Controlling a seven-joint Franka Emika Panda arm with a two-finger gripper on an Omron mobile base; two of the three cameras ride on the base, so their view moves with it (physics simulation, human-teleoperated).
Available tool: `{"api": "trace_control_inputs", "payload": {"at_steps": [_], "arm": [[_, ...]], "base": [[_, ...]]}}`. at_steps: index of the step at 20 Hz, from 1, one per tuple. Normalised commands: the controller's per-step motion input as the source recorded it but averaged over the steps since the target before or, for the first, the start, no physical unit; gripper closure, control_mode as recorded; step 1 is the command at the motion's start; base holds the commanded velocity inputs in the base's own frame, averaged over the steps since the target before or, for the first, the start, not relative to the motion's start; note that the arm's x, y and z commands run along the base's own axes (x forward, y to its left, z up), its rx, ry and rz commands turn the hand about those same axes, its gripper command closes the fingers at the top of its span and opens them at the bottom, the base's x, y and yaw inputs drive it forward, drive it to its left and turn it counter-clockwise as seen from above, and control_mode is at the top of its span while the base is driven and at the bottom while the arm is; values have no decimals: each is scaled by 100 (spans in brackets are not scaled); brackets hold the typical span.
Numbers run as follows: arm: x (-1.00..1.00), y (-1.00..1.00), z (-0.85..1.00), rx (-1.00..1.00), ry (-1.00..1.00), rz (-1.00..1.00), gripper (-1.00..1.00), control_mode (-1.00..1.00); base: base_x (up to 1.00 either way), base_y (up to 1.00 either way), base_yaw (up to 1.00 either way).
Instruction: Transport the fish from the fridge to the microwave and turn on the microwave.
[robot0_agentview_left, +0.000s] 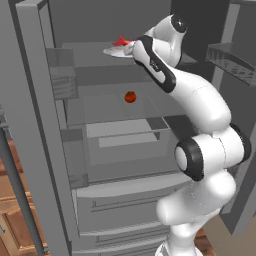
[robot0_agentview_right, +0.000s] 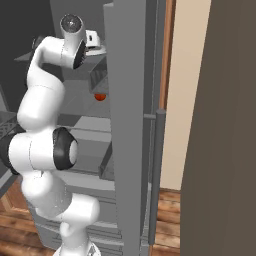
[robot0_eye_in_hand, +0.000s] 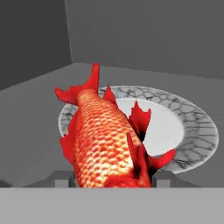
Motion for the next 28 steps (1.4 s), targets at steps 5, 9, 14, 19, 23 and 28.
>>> {"api": "trace_control_inputs", "payload": {"at_steps": [5, 9, 14, 19, 23, 28], "arm": [[-73, 0, 10, 0, -6, 0, 100, -100], [-69, 0, 41, 0, -3, -1, 100, -100], [-66, 0, 33, 0, 0, -1, 100, -100], [-57, 0, 5, 0, 6, -1, 100, -100], [-35, 0, -1, 0, 0, 0, 100, -100], [-28, 0, -2, 0, 0, 0, 100, -100]], "base": [[0, 0, 0], [0, 0, 0], [0, 0, 0], [0, 0, 0], [0, 0, 0], [0, 0, 0]]}}
